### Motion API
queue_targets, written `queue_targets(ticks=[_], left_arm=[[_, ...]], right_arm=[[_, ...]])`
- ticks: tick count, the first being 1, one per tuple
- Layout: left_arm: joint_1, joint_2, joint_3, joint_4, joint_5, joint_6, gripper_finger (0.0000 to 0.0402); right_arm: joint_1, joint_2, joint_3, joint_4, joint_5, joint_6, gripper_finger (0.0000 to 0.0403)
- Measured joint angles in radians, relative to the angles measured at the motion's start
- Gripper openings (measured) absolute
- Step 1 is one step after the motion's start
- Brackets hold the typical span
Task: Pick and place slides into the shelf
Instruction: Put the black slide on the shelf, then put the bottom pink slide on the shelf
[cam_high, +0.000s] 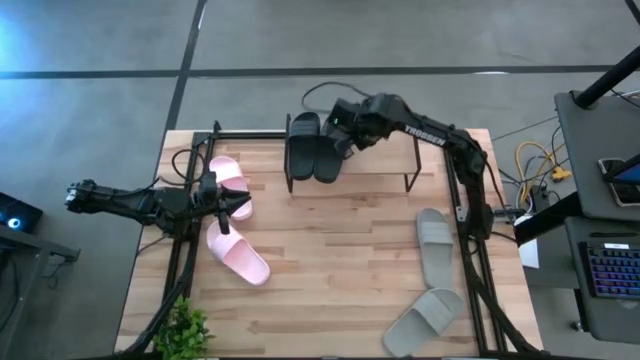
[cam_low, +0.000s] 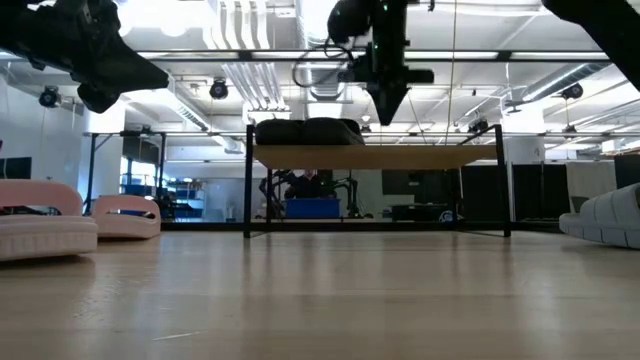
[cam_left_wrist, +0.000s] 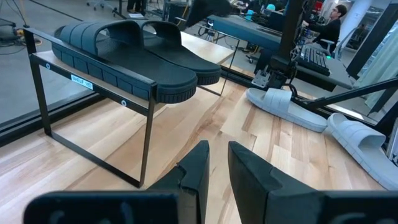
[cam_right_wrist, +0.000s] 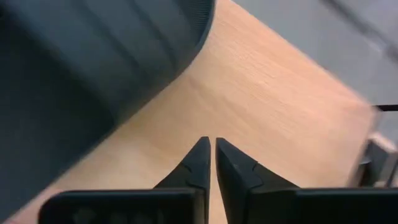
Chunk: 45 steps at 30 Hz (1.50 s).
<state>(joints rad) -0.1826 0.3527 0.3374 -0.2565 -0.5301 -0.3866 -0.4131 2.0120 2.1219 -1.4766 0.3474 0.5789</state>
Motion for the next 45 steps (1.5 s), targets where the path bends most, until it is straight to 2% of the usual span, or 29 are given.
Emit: queue_targets(ticks=[4,10,23,39,42,45], left_arm=[[0.000,-0.001,0.000,0.000,0.000,0.000,0.0045],[0.000,0.000,0.000,0.000,0.000,-0.001,0.0045],[0.000,0.000,-0.001,0.000,0.000,0.000,0.0045],[0.000,-0.002,-0.002,-0.025,0.000,-0.001,0.0045],[0.000,-0.002,-0.002,-0.024,0.000,-0.015,0.0045],[0.000,-0.002,-0.002,-0.024,0.003,-0.043,0.0045]], right_arm=[[-0.093,0.000,-0.014,0.067,-0.181,0.000,0.0012],[-0.146,0.000,-0.029,0.098,-0.251,0.000,0.0012],[-0.146,0.000,-0.108,0.255,-0.328,-0.014,0.0012],[-0.150,-0.005,-0.150,0.302,-0.318,-0.027,0.0013],[-0.150,-0.021,-0.150,0.282,-0.267,-0.030,0.0013],[-0.144,-0.047,-0.150,0.250,-0.156,-0.044,0.0013]])
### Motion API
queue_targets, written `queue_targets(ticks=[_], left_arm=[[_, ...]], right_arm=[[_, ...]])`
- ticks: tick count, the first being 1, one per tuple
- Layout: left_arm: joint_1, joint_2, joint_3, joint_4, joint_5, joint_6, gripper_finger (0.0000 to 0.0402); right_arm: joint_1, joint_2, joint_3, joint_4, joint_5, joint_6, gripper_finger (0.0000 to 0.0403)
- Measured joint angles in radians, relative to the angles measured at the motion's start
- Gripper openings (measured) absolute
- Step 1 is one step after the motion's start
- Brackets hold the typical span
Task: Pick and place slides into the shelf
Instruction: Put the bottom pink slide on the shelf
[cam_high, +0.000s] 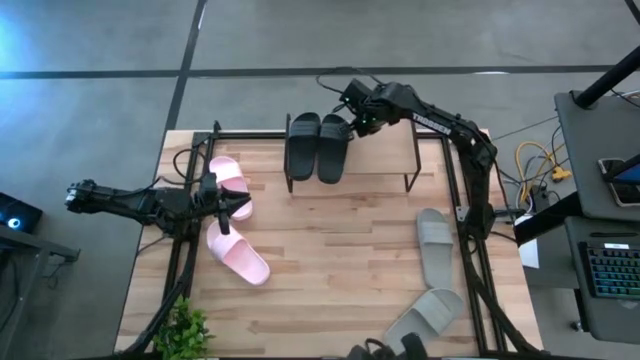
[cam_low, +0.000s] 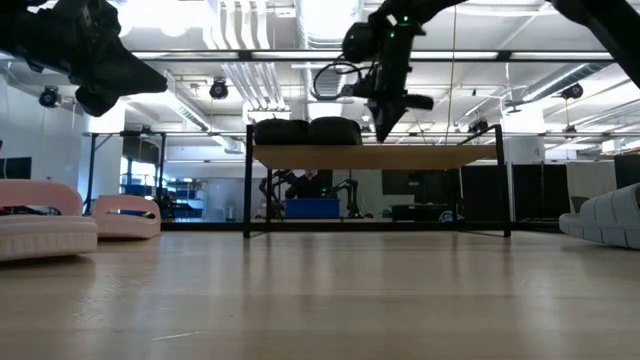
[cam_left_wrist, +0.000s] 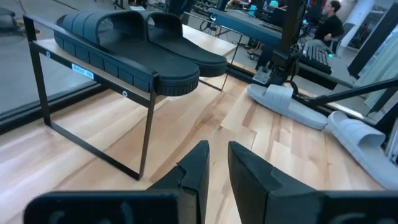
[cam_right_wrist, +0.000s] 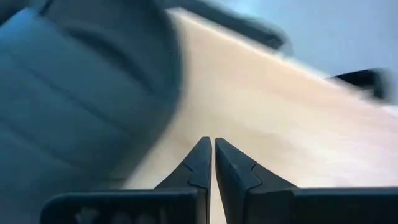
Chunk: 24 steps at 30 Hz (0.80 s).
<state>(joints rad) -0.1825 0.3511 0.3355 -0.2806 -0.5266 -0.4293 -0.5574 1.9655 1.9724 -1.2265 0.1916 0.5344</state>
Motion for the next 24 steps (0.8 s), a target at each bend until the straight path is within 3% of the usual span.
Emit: queue_targets(ticks=[4,11,16,21,24], left_arm=[[0.000,0.010,0.019,-0.038,0.021,0.005,0.0045],[0.010,0.149,0.209,-0.256,0.036,0.124,0.0045],[0.036,0.388,0.384,-0.533,0.044,0.030,0.0045],[0.043,0.638,0.556,-0.789,0.173,-0.089,0.0045],[0.043,0.753,0.646,-0.906,0.188,-0.112,0.0045]], right_arm=[[0.031,-0.060,0.000,-0.009,0.117,-0.087,0.0013],[0.125,-0.154,0.001,-0.005,0.139,-0.123,0.0013],[0.210,-0.183,0.001,-0.020,0.227,-0.061,0.0013],[0.305,-0.183,0.001,-0.064,0.333,0.026,0.0013],[0.353,-0.181,0.001,-0.110,0.350,0.120,0.0013]])
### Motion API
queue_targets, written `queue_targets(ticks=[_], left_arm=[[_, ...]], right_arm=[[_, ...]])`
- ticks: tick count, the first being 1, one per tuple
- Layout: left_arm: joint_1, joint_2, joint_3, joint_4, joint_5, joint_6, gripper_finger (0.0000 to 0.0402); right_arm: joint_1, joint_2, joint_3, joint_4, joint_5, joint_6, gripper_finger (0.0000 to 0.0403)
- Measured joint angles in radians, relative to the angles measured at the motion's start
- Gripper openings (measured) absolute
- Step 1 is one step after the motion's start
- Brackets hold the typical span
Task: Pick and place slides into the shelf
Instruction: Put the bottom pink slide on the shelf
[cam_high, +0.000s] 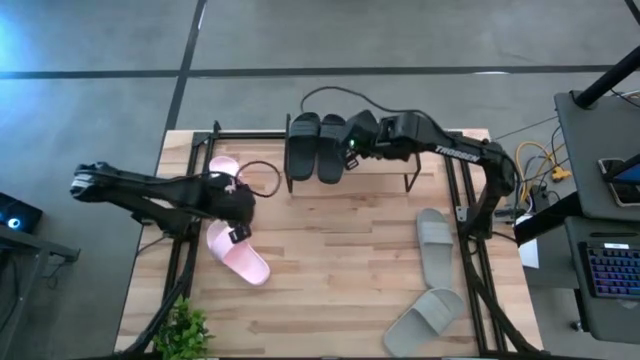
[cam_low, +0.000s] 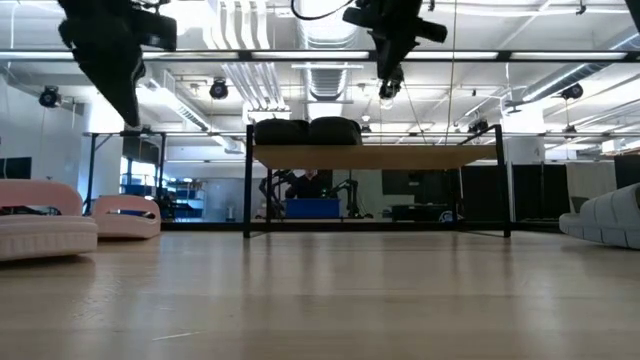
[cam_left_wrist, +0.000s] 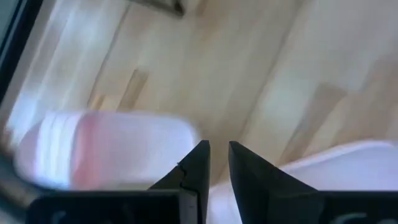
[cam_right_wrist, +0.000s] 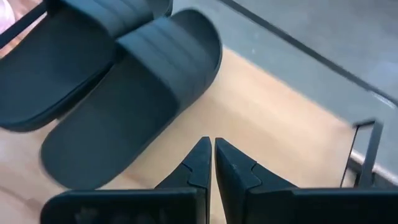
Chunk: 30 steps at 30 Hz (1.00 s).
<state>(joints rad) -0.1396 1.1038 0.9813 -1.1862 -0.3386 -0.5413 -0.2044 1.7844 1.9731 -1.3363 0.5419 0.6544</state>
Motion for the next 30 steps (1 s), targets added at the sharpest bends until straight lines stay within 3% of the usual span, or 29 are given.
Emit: queue_targets(ticks=[7,15,20,30], left_arm=[[-0.058,0.171,0.069,-0.209,0.041,-0.148,0.0045],[-0.321,0.216,0.054,-0.218,0.059,-0.372,0.0050],[-0.424,0.218,0.054,-0.219,0.092,-0.595,0.0088],[-0.431,0.270,0.054,-0.219,0.211,-0.834,0.0171]], right_arm=[[0.151,0.000,-0.002,-0.131,0.061,0.242,0.0014],[0.359,0.000,-0.040,-0.235,0.090,0.525,0.0078],[0.402,0.002,-0.078,-0.236,0.096,0.535,0.0131],[0.391,-0.003,-0.136,-0.235,0.089,0.364,0.0196]])
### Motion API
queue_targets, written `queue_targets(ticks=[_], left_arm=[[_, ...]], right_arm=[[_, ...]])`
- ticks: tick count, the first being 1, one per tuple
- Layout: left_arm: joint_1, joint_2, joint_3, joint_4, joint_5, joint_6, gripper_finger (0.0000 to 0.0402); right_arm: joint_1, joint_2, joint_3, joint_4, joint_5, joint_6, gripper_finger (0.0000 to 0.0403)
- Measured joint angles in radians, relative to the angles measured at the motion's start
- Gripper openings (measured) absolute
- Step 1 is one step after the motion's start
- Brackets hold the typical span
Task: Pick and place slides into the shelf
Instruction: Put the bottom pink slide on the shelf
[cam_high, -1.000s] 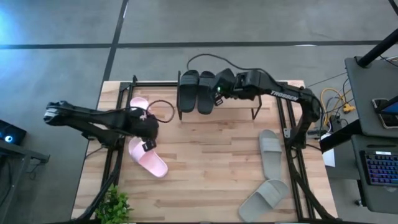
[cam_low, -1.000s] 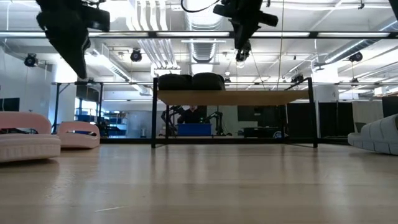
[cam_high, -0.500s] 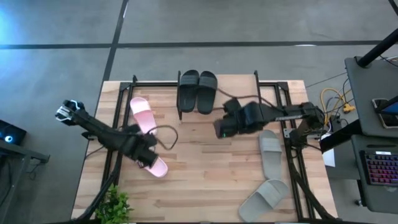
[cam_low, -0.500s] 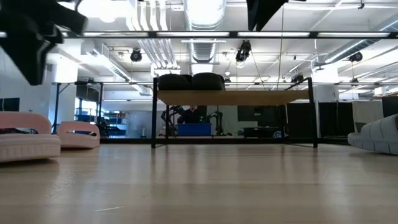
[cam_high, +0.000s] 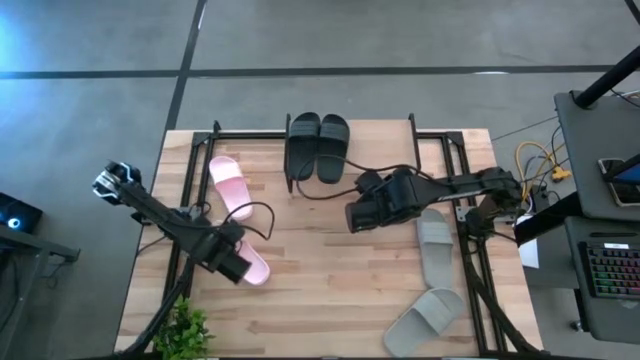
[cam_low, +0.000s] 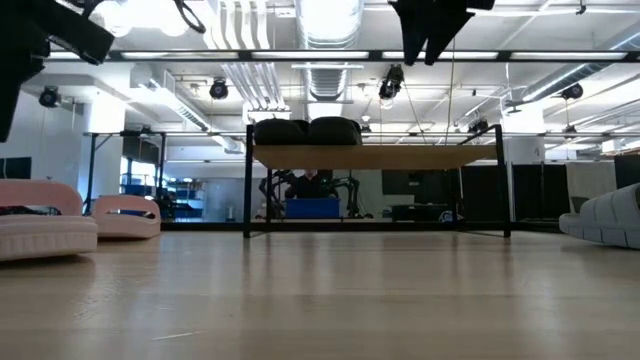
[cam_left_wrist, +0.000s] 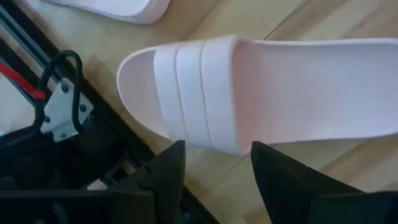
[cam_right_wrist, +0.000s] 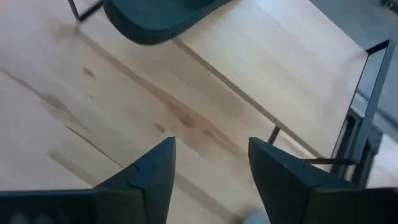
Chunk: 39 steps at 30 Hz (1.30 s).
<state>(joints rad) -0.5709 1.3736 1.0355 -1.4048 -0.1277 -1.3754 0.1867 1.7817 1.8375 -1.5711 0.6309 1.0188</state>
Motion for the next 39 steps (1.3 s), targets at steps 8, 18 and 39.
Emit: queue_targets(ticks=[8,18,39], left_arm=[[0.000,0.160,0.018,0.001,0.082,-0.005,0.0179],[0.001,0.285,0.009,0.001,0.015,-0.002,0.0178],[0.022,0.347,-0.032,0.001,-0.103,0.057,0.0076]], right_arm=[[-0.003,-0.020,-0.069,0.000,-0.001,-0.087,0.0201],[-0.004,-0.044,-0.127,0.000,0.022,-0.089,0.0201],[-0.004,-0.046,-0.159,0.005,0.026,-0.050,0.0201]])
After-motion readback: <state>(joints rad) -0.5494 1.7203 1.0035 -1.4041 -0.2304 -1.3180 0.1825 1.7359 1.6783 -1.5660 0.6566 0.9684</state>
